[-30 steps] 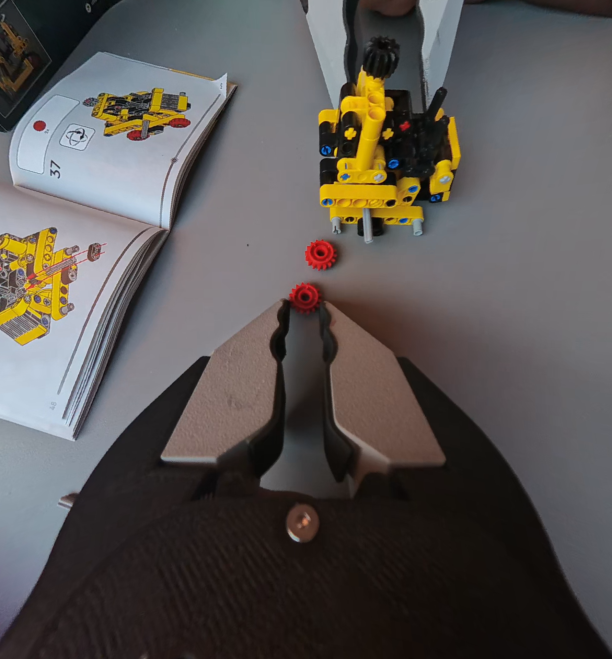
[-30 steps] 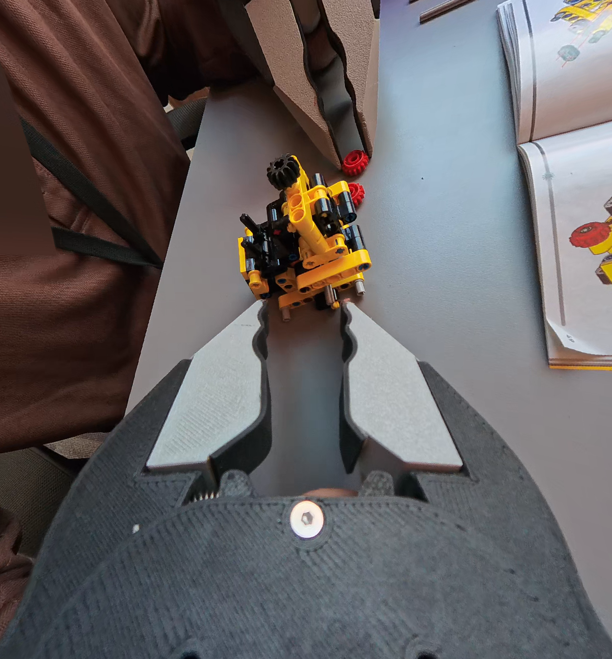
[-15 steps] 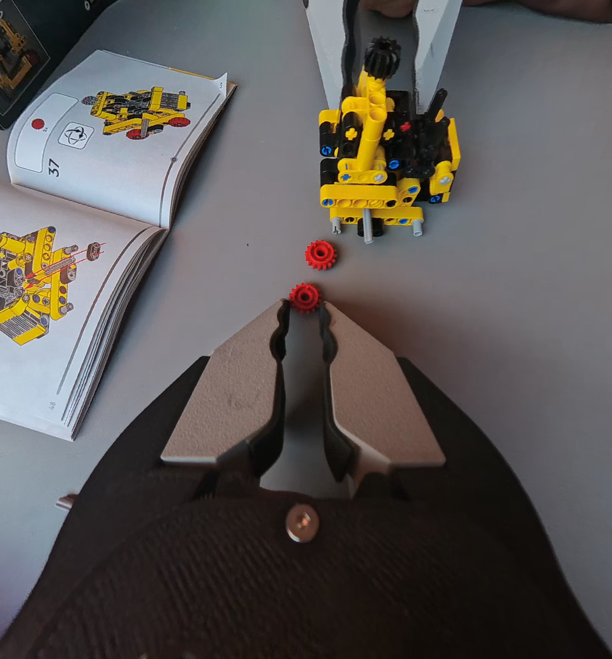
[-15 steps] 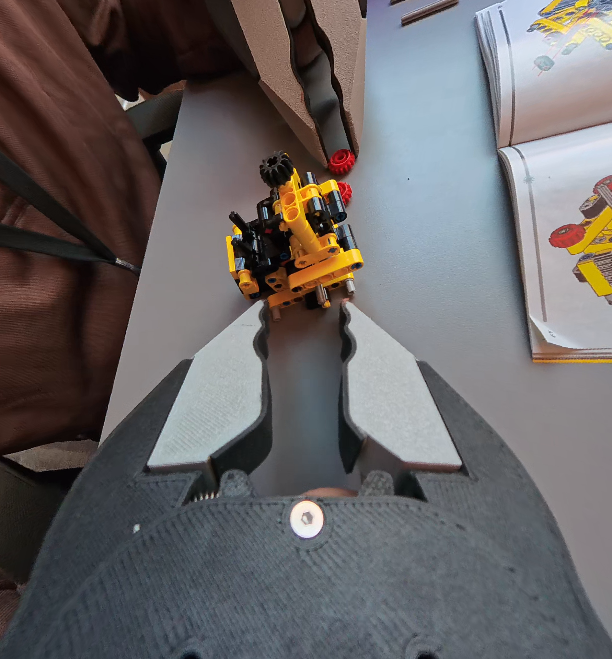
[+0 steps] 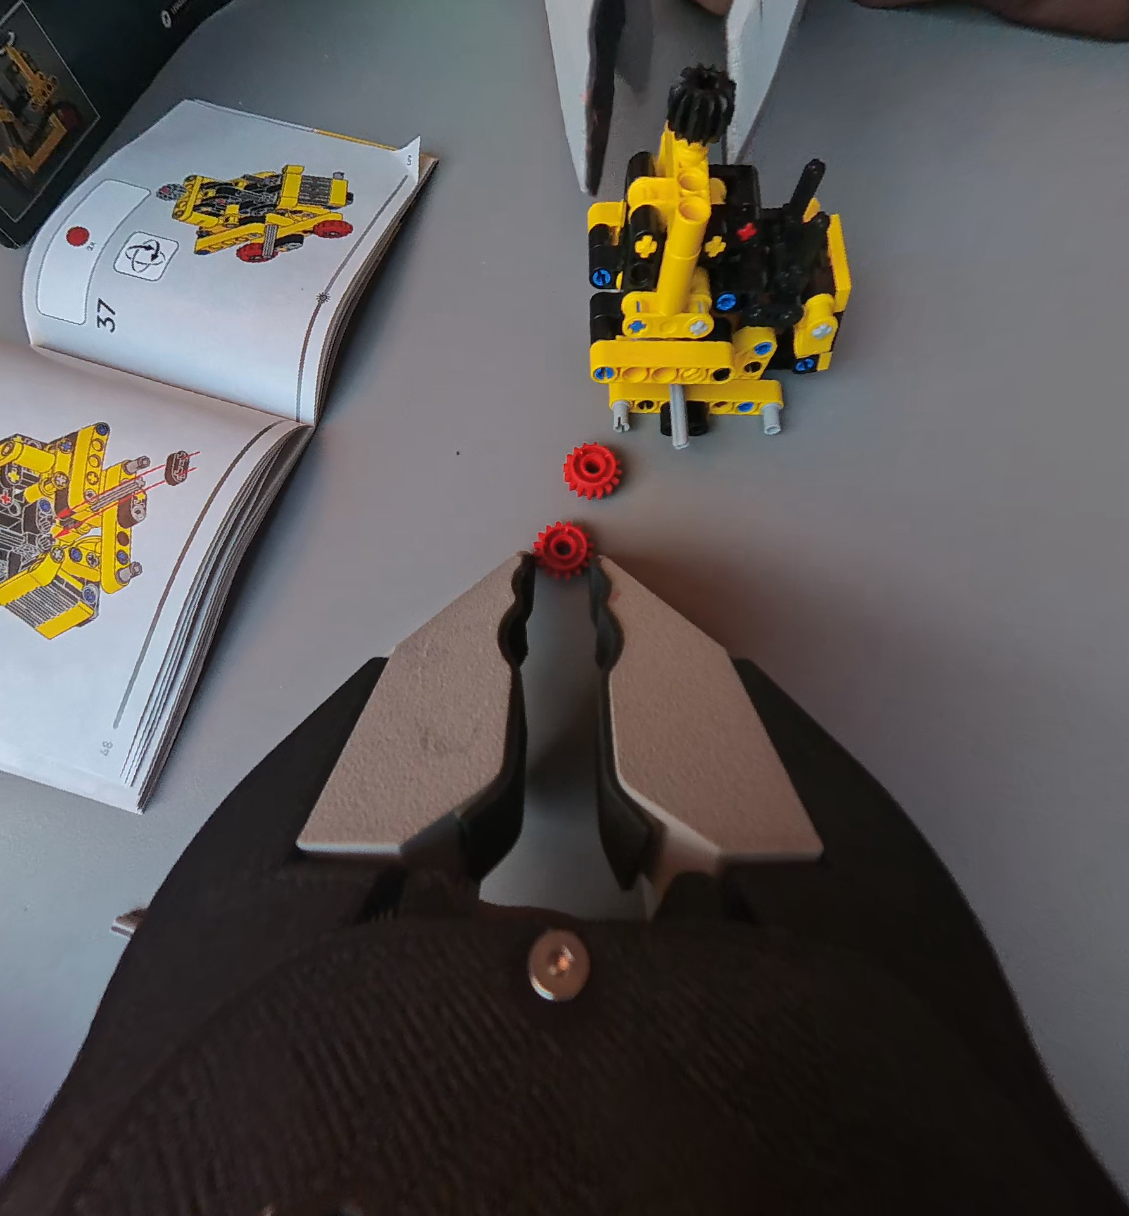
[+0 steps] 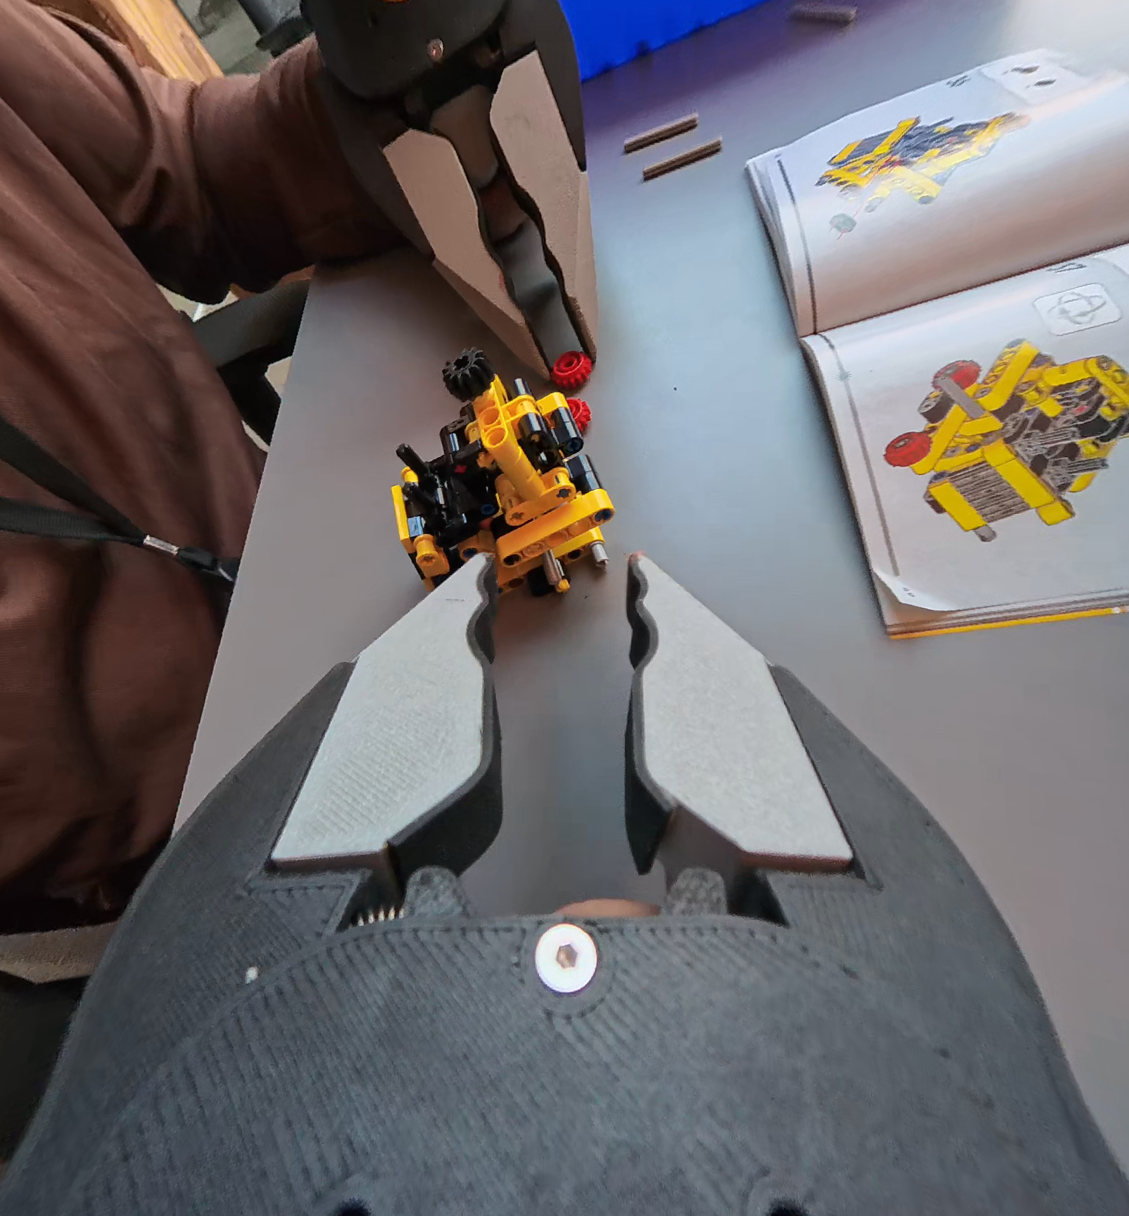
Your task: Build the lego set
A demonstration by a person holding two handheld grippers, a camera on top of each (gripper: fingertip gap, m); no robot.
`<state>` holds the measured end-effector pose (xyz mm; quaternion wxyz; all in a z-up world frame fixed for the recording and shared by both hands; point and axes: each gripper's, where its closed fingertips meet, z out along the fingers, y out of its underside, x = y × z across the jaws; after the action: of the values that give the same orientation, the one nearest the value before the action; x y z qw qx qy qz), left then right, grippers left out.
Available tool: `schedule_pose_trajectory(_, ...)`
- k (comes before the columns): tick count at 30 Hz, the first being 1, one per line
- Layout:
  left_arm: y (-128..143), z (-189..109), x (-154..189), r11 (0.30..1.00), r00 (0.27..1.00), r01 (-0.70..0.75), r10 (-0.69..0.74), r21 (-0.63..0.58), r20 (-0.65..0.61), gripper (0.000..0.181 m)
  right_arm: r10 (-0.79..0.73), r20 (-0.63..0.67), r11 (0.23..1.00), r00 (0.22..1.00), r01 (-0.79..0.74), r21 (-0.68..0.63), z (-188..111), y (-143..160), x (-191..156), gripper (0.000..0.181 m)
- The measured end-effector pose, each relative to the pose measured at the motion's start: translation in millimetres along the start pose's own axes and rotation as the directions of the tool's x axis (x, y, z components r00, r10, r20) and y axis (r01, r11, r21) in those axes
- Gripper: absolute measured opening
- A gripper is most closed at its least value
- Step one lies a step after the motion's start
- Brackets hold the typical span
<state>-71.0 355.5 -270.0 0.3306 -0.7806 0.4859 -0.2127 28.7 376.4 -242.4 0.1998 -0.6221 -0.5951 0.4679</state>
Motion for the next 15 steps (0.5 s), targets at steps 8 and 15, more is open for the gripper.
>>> schedule_pose_trajectory(8,0,0,0,1.0,1.0,-0.002,0.002,0.0,0.006,0.014,-0.021,-0.012,0.993,1.0,0.022,0.112,-3,-19,0,0.039)
schedule_pose_trajectory(15,0,0,0,1.0,1.0,-0.011,0.011,0.0,0.011,0.013,-0.042,0.079,0.987,0.996,0.029,0.16,9,-33,-16,0.043)
